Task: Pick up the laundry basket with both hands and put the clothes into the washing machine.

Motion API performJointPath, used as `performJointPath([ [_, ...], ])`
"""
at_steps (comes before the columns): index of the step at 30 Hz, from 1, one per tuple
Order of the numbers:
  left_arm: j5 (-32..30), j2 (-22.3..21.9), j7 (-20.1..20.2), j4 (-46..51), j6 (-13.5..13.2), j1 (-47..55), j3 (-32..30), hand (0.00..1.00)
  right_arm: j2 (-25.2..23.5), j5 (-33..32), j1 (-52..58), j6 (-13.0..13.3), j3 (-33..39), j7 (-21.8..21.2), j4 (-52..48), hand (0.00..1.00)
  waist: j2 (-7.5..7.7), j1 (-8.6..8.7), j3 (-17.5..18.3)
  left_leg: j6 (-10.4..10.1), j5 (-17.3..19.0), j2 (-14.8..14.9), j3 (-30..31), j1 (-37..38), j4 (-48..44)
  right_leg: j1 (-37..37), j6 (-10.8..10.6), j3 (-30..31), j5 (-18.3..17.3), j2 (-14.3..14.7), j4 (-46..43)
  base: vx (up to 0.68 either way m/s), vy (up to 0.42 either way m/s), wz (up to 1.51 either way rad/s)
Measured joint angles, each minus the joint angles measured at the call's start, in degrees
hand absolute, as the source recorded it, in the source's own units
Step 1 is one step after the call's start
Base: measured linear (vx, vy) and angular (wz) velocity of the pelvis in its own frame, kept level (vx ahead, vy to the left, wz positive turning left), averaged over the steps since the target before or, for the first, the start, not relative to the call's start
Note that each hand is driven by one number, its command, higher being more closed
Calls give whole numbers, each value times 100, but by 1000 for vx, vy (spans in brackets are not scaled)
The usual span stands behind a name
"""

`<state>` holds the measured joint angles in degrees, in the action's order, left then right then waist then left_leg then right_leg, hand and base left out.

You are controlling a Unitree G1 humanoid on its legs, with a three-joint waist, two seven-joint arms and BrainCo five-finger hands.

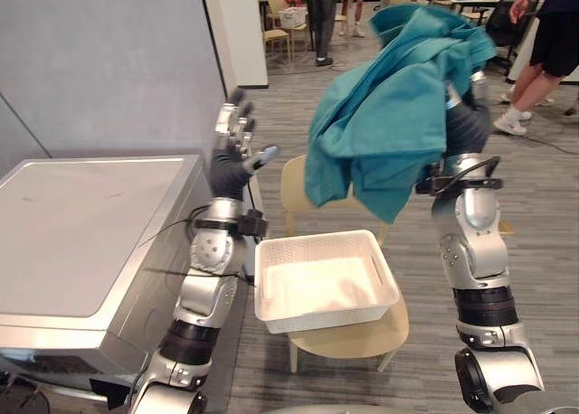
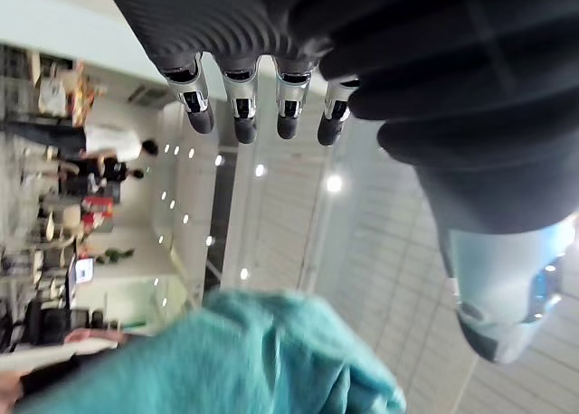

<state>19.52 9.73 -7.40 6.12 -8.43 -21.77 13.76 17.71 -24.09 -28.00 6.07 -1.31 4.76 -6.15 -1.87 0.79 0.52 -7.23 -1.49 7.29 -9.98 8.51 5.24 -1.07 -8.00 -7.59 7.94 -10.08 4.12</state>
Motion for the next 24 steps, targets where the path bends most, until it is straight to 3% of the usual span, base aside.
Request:
performJointPath([
  [5, 20, -2, 130, -477, 165, -643, 623, 0, -4, -82, 58, -10, -305, -193, -9, 100, 6, 147, -4, -11, 15, 2, -81, -10, 0, 44, 12, 51, 14, 10, -2, -6, -5, -4],
  [14, 686, -39, 231, -676, 227, -1087, 1298, 0, -3, -122, 222, -28, -439, -230, -241, 100, 33, 154, -20, -15, 50, 5, -131, 18, 0, 47, 10, 116, 13, 24, -2, -11, -4, -3],
  [19, 752, -67, 227, -944, 333, -1406, 1691, 0, -15, -134, 287, -29, -549, -211, -252, 100, 47, 170, -29, -15, 50, 5, -128, 17, 0, 48, 9, 114, 11, 23, -1, -7, -2, 0],
  [20, 751, -73, 225, -999, 344, -1493, 1763, 100, -37, -134, 288, -28, -549, -211, -252, 100, 53, 176, -33, -15, 50, 5, -127, 16, 0, 48, 9, 114, 11, 22, -2, 0, 0, 0],
  [24, 753, -204, 207, -1099, 352, -1595, 1835, 100, -44, -133, 288, -6, -540, -162, -280, 100, 65, 193, -32, -15, 50, 5, -127, 14, 0, 46, 9, 109, 11, 22, -1, 0, 0, 0],
])
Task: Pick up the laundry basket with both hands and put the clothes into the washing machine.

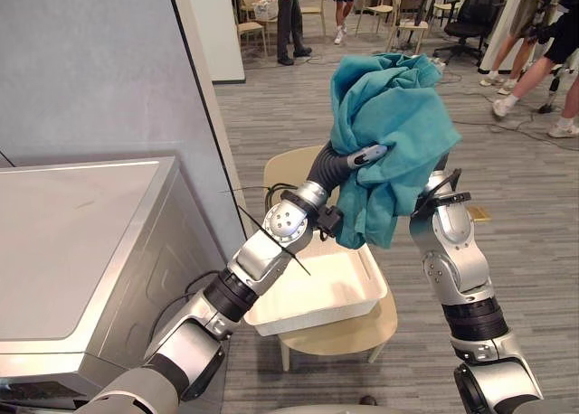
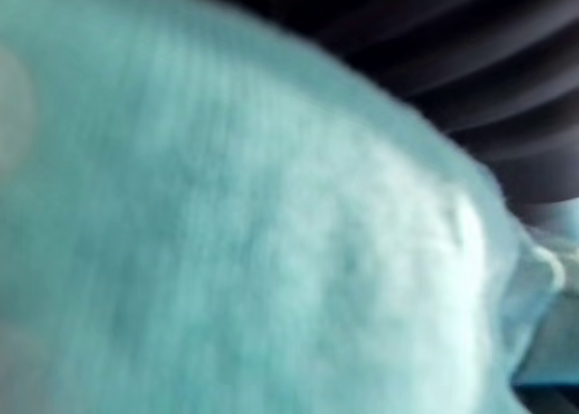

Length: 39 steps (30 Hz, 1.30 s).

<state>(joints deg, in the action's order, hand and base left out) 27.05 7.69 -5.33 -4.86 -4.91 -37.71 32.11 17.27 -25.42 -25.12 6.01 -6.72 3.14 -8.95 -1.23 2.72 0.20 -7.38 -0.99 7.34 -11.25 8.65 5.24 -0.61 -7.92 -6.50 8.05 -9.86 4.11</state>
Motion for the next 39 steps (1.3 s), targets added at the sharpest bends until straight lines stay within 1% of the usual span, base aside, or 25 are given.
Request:
performJointPath([
  [2, 0, -72, -87, -6, -1, -21, -9, 100, 0, 2, 39, 4, -3, 39, -133, 100, 4, 6, 1, 0, 0, 1, 3, -1, 0, -2, 0, -6, 0, 0, 0, 0, 0, 0],
  [6, -1, -66, -260, -32, -4, -219, -20, 100, -1, 2, 85, 46, 3, 68, -323, 100, 42, 33, 2, 0, 0, 0, 2, -1, -16, -9, 0, -8, 0, -5, 0, -8, -2, 0],
  [7, -2, -66, -265, -32, -9, -242, -22, 100, -1, 2, 85, 58, 7, 77, -341, 0, 50, 40, 2, 0, 0, 0, 2, -1, -18, -9, 0, -7, 0, -5, 0, 0, 0, 0],
  [9, -3, -66, -281, -32, -11, -280, -22, 100, -3, 2, 101, 110, 5, 97, -362, 0, 92, 95, 4, 0, 0, 0, -2, -2, -29, -10, -1, -6, 1, -7, -1, 0, 0, 0],
  [12, -3, -67, -290, -30, -8, -280, -12, 100, -1, 2, 274, 127, 6, 97, -508, 0, 152, 124, 5, 3, 8, 2, -15, -4, -53, -8, 0, 4, 1, -7, -1, 0, 0, 0],
  [15, -2, -67, -290, -21, -8, -280, -21, 100, 2, 3, 534, 125, 34, 95, -692, 0, 162, 128, 6, 12, 68, 2, -26, -26, -144, -11, -1, 25, 1, -12, -2, -2, 0, -3],
  [18, -10, -76, -212, 5, 12, -278, 0, 100, 0, -68, 901, 115, 264, 34, -913, 0, 161, 129, 6, 13, 73, 3, -19, -44, -159, -6, -1, 20, 1, -14, -2, 0, 0, 0],
  [20, -68, -37, -81, 7, 50, -275, -119, 100, -2, -130, 1146, 105, 458, -13, -1062, 0, 160, 142, 7, 13, 73, 3, -20, -42, -159, -6, -1, 22, 1, -12, -4, 0, 0, 0],
  [21, -72, -32, -84, 26, 54, -257, -194, 100, 1, -152, 1213, 103, 527, -37, -1072, 0, 160, 146, 7, 13, 73, 3, -21, -39, -159, -6, -1, 25, 1, -11, -7, -31, -7, -2],
  [23, -75, -29, -93, 441, 59, 46, -895, 100, -5, -174, 1544, 66, 903, -62, -1071, 0, 151, 182, 7, 12, 74, 8, -23, -28, -158, -5, 0, 44, 1, -1, -9, -28, -7, -4],
  [24, -75, -16, -106, 562, 43, 155, -1145, 100, -5, -178, 1653, 39, 1054, -50, -1070, 0, 147, 184, 6, 9, 77, 13, -26, -22, -157, -6, 0, 48, 1, 4, -10, -29, -9, -6],
  [26, -76, 212, -201, 919, -64, 583, -2187, 100, -9, -220, 1969, 8, 1671, 55, -1059, 0, 131, 188, 3, -14, 95, 42, -81, 8, -157, -1, 2, 95, 0, 41, -8, -38, -13, -14],
  [28, -83, 470, -360, 1101, -129, 934, -2981, 100, -23, -221, 2130, 7, 2093, 79, -1060, 0, 125, 178, 3, -35, 113, 73, -168, 32, -160, 32, 9, 186, 3, 86, 5, -33, -14, -21],
  [29, -84, 521, -395, 1146, -155, 1041, -3241, 100, -37, -220, 2169, 9, 2229, 92, -1061, 0, 124, 185, 2, -42, 119, 76, -169, 27, -160, 48, 13, 201, 6, 93, 6, -31, -15, -14],
  [30, -104, 607, -511, 1173, -228, 1247, -3799, 100, -105, -216, 2299, 9, 2599, 131, -1059, 0, 121, 182, 2, -60, 131, 75, -174, 9, -155, 78, 16, 213, 9, 94, 6, -27, -12, -7],
  [31, -135, 645, -537, 1189, -239, 1340, -4031, 100, -138, -215, 2349, 9, 2713, 171, -1054, 0, 117, 185, 2, -63, 133, 75, -179, 9, -151, 84, 18, 218, 10, 95, 8, -24, -9, -6],
  [33, -253, 736, -668, 1443, -276, 1754, -4978, 100, -242, -191, 2612, 11, 3129, 189, -1043, 0, 84, 199, 4, -64, 135, 75, -201, 11, -141, 94, 22, 230, 12, 99, 24, -4, -4, -5],
  [34, -307, 736, -758, 1605, -325, 1914, -5336, 100, -313, -143, 2743, 10, 3282, 196, -1037, 0, 71, 197, 5, -59, 136, 75, -207, 9, -139, 94, 23, 231, 13, 100, 37, 0, 0, 0],
  [35, -309, 737, -786, 1706, -370, 2013, -5569, 100, -378, -112, 2834, 11, 3385, 196, -1030, 0, 60, 193, 7, -61, 142, 75, -206, 8, -137, 93, 23, 230, 13, 101, 43, 0, 0, 0],
  [36, -310, 737, -847, 1876, -437, 2183, -5926, 100, -467, -96, 2982, 12, 3524, 194, -979, 0, 43, 191, 17, -63, 153, 75, -207, 6, -133, 88, 23, 226, 13, 101, 59, 0, 0, 0],
  [37, -326, 736, -904, 2075, -524, 2424, -6412, 100, -603, -73, 3159, 10, 3700, 198, -848, 0, 10, 184, 40, -58, 165, 74, -204, 1, -129, 77, 23, 216, 14, 99, 87, 34, -7, 3],
  [38, -384, 729, -989, 2213, -637, 2674, -6872, 100, -751, 78, 3320, -1, 3890, 197, -640, 0, -16, 176, 57, -57, 168, 72, -180, -3, -123, 63, 23, 198, 13, 97, 104, 26, -5, 6],
  [39, -428, 719, -1015, 2272, -692, 2803, -7086, 100, -834, 157, 3401, -8, 3985, 212, -525, 0, -26, 167, 62, -57, 168, 72, -157, -7, -123, 53, 23, 182, 13, 96, 111, 23, -10, 12],
])
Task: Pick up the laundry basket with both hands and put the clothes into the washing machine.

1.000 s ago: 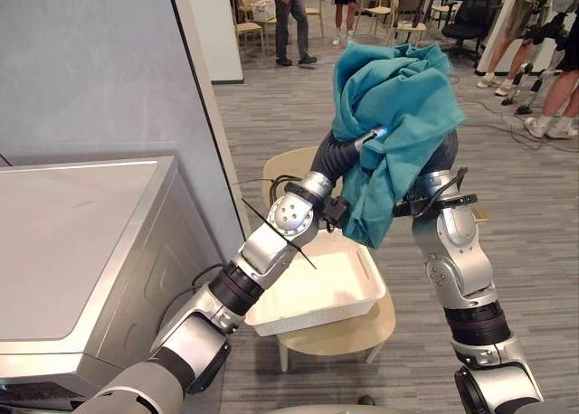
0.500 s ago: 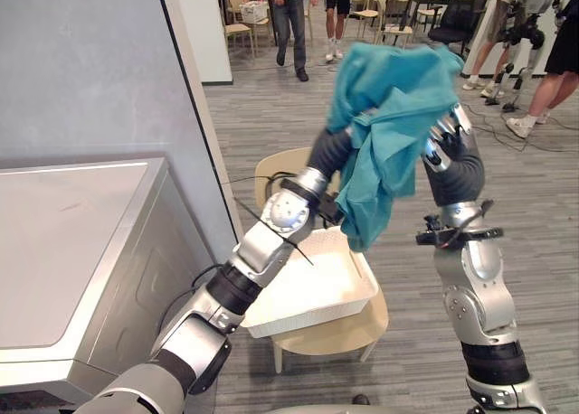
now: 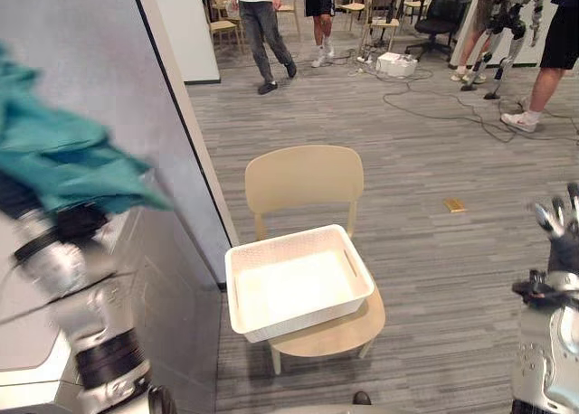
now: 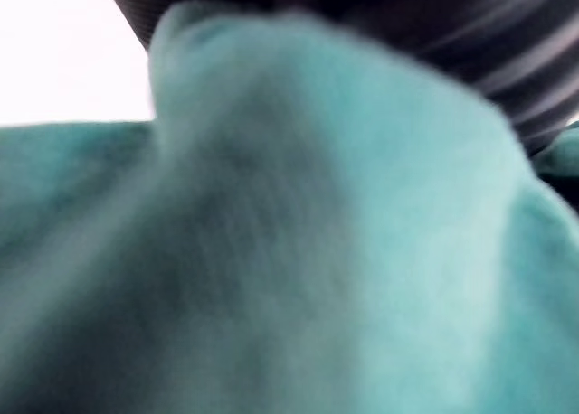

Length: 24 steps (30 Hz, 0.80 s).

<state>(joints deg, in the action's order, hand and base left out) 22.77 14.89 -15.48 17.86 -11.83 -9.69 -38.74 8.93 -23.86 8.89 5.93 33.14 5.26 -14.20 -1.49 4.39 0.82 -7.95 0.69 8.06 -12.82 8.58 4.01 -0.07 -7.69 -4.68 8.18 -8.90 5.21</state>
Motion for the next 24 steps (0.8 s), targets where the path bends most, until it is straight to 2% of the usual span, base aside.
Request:
performJointPath([
  [2, -126, -116, -125, 204, -135, 528, -709, 100, -351, 208, 252, -68, 360, 25, 508, 0, -39, -52, -1, 12, 9, -1, 94, -11, 0, -71, -1, -101, -16, -16, 26, 0, -11, 22],
  [3, -148, -185, -145, 269, -171, 688, -846, 100, -450, 218, 314, -87, 439, 46, 625, 0, -50, -53, 7, 15, 11, -4, 142, -35, -2, -83, -1, -148, -25, -25, 27, -16, -9, 30],
  [5, -358, -618, -246, 546, -255, 1326, -1299, 100, -883, 291, 603, -121, 765, 169, 1020, 0, -90, -171, 40, 22, 15, -5, 266, -103, -8, -117, -10, -277, -82, -46, 26, -30, -12, 32],
  [8, -806, -1321, -508, 697, -295, 2162, -1579, 100, -1337, 321, 1079, -156, 1085, 402, 1518, 0, -169, -262, 95, 85, 67, 5, 485, -136, -18, -305, -8, -599, -264, -86, -23, -19, -12, 47],
  [9, -848, -1443, -565, 696, -295, 2309, -1596, 100, -1419, 320, 1146, -158, 1100, 452, 1575, 0, -171, -267, 95, 86, 70, 8, 498, -136, -33, -327, -8, -637, -282, -95, -45, 4, -5, 36],
  [11, -954, -1720, -806, 633, -303, 2628, -1588, 100, -1468, 307, 1323, -210, 1095, 518, 1793, 0, -174, -423, 91, 82, 131, 15, 545, -139, -159, -394, -17, -720, -334, -121, -130, -10, 4, 22],
  [13, -1004, -1859, -847, 272, -319, 2794, -1576, 100, -1486, 298, 1356, -209, 1082, 530, 2087, 0, -189, -525, 99, 92, 233, 32, 629, -173, -326, -460, -27, -819, -426, -139, -235, -28, -1, 24],
  [17, -861, -1985, -820, -1341, -233, 2890, -1532, 100, -1515, 124, 1255, -189, 1073, 496, 3244, 0, -174, -554, 116, 59, 314, 124, 655, -210, -435, -470, -43, -965, -593, -112, -375, -33, -20, 16],
  [18, -711, -2031, -718, -2234, -142, 2885, -1497, 100, -1513, 86, 1199, -187, 1085, 443, 3923, 0, -159, -545, 126, 57, 315, 140, 656, -223, -475, -459, -32, -994, -615, -109, -410, 8, -14, 7],
  [21, -573, -2040, -494, -3599, 58, 2874, -1220, 100, -1505, -32, 1108, -210, 1015, 416, 5050, 0, -116, -552, 155, 59, 347, 142, 656, -254, -512, -469, -20, -1026, -610, -116, -416, 4, -2, 1],
  [23, -553, -2056, -113, -4933, 263, 2840, -832, 100, -1463, -100, 1039, -257, 853, 268, 5949, 0, -90, -543, 175, 59, 356, 133, 653, -253, -508, -461, -29, -1034, -616, -129, -441, 41, 14, 1],
  [24, -554, -2055, -47, -5293, 288, 2810, -720, 100, -1454, -100, 1011, -269, 798, 224, 6115, 0, -75, -528, 179, 60, 355, 134, 643, -243, -495, -465, -33, -1033, -614, -129, -438, 50, 12, -5],
])
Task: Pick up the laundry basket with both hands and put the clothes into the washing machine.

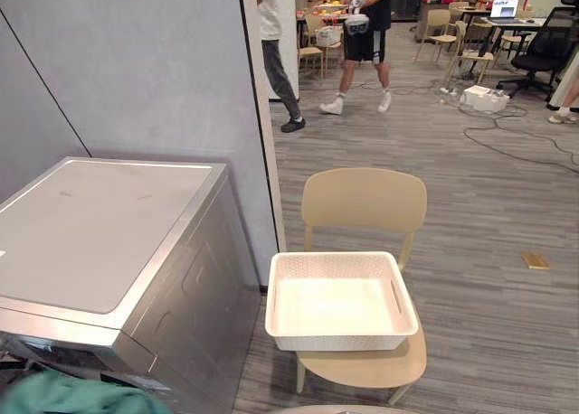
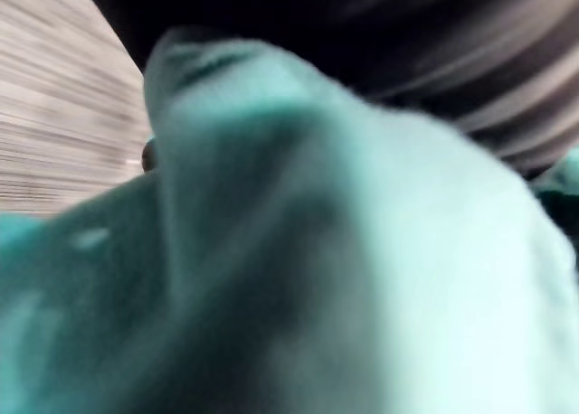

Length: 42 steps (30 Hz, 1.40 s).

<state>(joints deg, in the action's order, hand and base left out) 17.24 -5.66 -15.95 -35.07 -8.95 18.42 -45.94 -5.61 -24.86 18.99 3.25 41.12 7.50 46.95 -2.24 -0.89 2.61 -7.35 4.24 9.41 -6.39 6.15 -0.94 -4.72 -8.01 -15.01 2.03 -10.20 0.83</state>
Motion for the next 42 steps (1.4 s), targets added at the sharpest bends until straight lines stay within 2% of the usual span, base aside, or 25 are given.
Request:
performJointPath([
  [2, 7, -1, 447, -1189, 276, -167, 477, 100, 38, 76, -154, -94, -210, -34, 345, 0, 53, 4, 4, -24, -16, 2, -61, 45, 56, 10, -13, 56, 9, 12, 29, 33, 10, -12],
  [5, 6, 5, 758, -1908, 477, -303, 960, 100, 43, 96, -401, -101, -426, -146, 625, 0, 97, 3, 11, -27, -17, 21, -171, 91, 117, 80, -11, 168, 14, 50, 57, 11, 7, -21],
  [12, 19, 81, 854, -1982, 376, -509, 1798, 100, 316, 537, -931, -85, -1180, -231, 1063, 0, 54, 1, -346, -82, 182, 71, -319, 236, -257, -183, -13, 380, 54, 117, 137, 20, 11, -14],
  [16, 129, 99, 852, -1838, 301, -625, 2126, 100, 478, 795, -1029, -90, -1513, -247, 1104, 0, -27, 3, -604, -82, 466, 179, 274, -301, -1038, -391, 30, -139, -7, 191, 139, -58, -33, 69],
  [17, 208, 126, 852, -1756, 288, -627, 2173, 100, 550, 896, -1054, -85, -1680, -251, 1110, 0, 27, -3, -685, -89, 452, 178, 605, -553, -1139, -398, 47, -444, -73, 214, 90, -90, -69, 133],
  [18, 258, 109, 845, -1669, 281, -662, 2176, 100, 599, 969, -1123, -83, -1898, -245, 1120, 0, -47, -7, -767, -102, 383, 160, 975, -790, -1216, -373, 60, -807, -210, 210, -106, -102, -65, 148],
  [20, 374, 80, 820, -1609, 279, -756, 2170, 100, 624, 975, -1133, -67, -2034, -237, 1112, 0, -5, -26, -873, -73, 65, 48, 1482, -1082, -1040, -217, 101, -1388, -466, 113, -480, -102, -46, 153],
  [22, 468, 69, 819, -1573, 277, -849, 2141, 100, 605, 982, -1227, -54, -2043, -208, 1070, 0, 86, -77, -1013, 237, -349, -54, 1452, -1195, -713, -83, 128, -1885, -709, -140, -906, -78, -16, 151],
  [23, 470, 67, 822, -1540, 286, -849, 2109, 100, 625, 986, -1335, -42, -2023, -184, 1068, 0, 37, -136, -1103, 924, -393, -40, 1188, -1332, -613, -40, 163, -2157, -769, -229, -1170, -94, -33, 119],
  [24, 470, 65, 824, -1519, 291, -850, 2091, 100, 660, 1000, -1372, -41, -2023, -164, 1070, 0, 58, -183, -1112, 1340, -365, -11, 860, -1349, -526, 22, 185, -2238, -762, -315, -1235, -116, -44, 104],
  [25, 470, 54, 810, -1494, 293, -826, 1970, 100, 657, 999, -1457, -29, -2025, -128, 1048, 0, 82, -139, -1109, 1766, -77, 121, -42, -1381, -242, -35, 217, -2521, -709, -433, -1143, -62, -15, 126],
  [26, 477, 98, 808, -1511, 304, -936, 1920, 100, 611, 981, -1505, -1, -1946, -102, 1048, 0, 162, -72, -1164, 1447, -82, 330, -543, -1604, -931, -119, 261, -2912, -670, -598, -1151, -38, 18, 135],
  [28, 475, 108, 826, -1510, 331, -965, 1935, 100, 633, 964, -1503, 8, -1746, -12, 1042, 0, 39, -106, -1109, 1321, -168, 826, -1185, -1672, -1865, -237, 290, -3355, -654, -715, -1313, -32, 127, 122],
  [29, 474, 109, 820, -1509, 337, -970, 1937, 100, 637, 954, -1508, 20, -1655, 0, 1050, 0, 23, -16, -1093, 1314, -135, 1090, -1537, -1600, -2255, -365, 269, -3642, -641, -820, -1337, -45, 193, 119],
  [31, 464, 112, 836, -1539, 359, -975, 1977, 100, 653, 840, -1505, 40, -1611, -1, 1098, 0, 22, 17, -1061, 1227, -134, 1329, -1767, -1439, -2479, -483, 58, -3885, -513, -964, -1310, 51, 246, 99],
  [32, 455, 115, 838, -1592, 360, -1056, 2109, 100, 685, 730, -1530, 30, -1518, 0, 1142, 0, -62, 23, -1011, 439, -59, 1265, -1642, -1408, -2048, -501, -113, -4070, -376, -1012, -1295, 154, 392, 109],
  [33, 412, 129, 832, -1622, 356, -1154, 2188, 100, 720, 671, -1599, 11, -1380, 1, 1302, 0, -107, 32, -964, 106, 89, 1087, -1561, -1368, -1786, -502, -145, -4233, -255, -1052, -1320, 143, 373, 113],
  [34, 396, 136, 828, -1630, 355, -1235, 2265, 100, 690, 617, -1634, -19, -1310, 6, 1442, 0, -28, 31, -997, 20, 79, 956, -1487, -1452, -1745, -482, -101, -4299, -197, -1171, -1406, 92, 399, 97],
  [35, 329, 235, 818, -1629, 350, -1290, 2413, 100, 597, 520, -1742, -81, -1272, -3, 1630, 0, 51, -30, -1066, 26, 80, 827, -1339, -1569, -1796, -370, -82, -4218, -187, -1298, -1558, 30, 345, 74],
  [36, 224, 397, 807, -1679, 359, -1260, 2482, 100, 589, 448, -1826, -107, -1302, -2, 1622, 0, 73, -32, -1066, 28, 84, 830, -1223, -1612, -1870, -390, -301, -3958, -352, -961, -1082, 4, 305, 58],
  [37, 194, 504, 808, -1701, 373, -1205, 2582, 100, 586, 400, -1860, -99, -1317, 1, 1591, 0, 151, -28, -1045, 52, 120, 765, -1187, -1611, -1952, -403, -78, -3809, -126, -795, -809, -22, 219, 42],
  [38, 126, 541, 817, -1663, 365, -1149, 2580, 100, 604, 375, -1852, -85, -1453, 3, 1595, 0, 221, -35, -1005, 109, 250, 632, -1161, -1613, -2069, -462, 67, -4012, 137, -885, -819, 14, 218, 30],
  [40, -69, 448, 836, -1631, 363, -1097, 2802, 100, 783, 227, -1881, -88, -1515, -10, 1565, 0, 87, -134, -958, 212, 589, 464, -1110, -1670, -2313, -504, 26, -4017, 157, -1234, -1212, 11, 268, 32],
  [41, -250, 410, 881, -1586, 361, -1088, 3048, 100, 850, 221, -1864, -87, -1500, -3, 1487, 0, 35, -145, -974, 335, 689, 203, -1098, -1674, -2319, -497, 39, -4048, 161, -1620, -1630, -51, 296, 70],
  [42, -421, 408, 940, -1538, 364, -1079, 3163, 100, 854, 228, -1807, -111, -1457, 1, 1435, 0, 68, -134, -996, 486, 792, -81, -1007, -1634, -2265, -492, 350, -3887, 220, -2056, -2120, -34, 278, 82],
])
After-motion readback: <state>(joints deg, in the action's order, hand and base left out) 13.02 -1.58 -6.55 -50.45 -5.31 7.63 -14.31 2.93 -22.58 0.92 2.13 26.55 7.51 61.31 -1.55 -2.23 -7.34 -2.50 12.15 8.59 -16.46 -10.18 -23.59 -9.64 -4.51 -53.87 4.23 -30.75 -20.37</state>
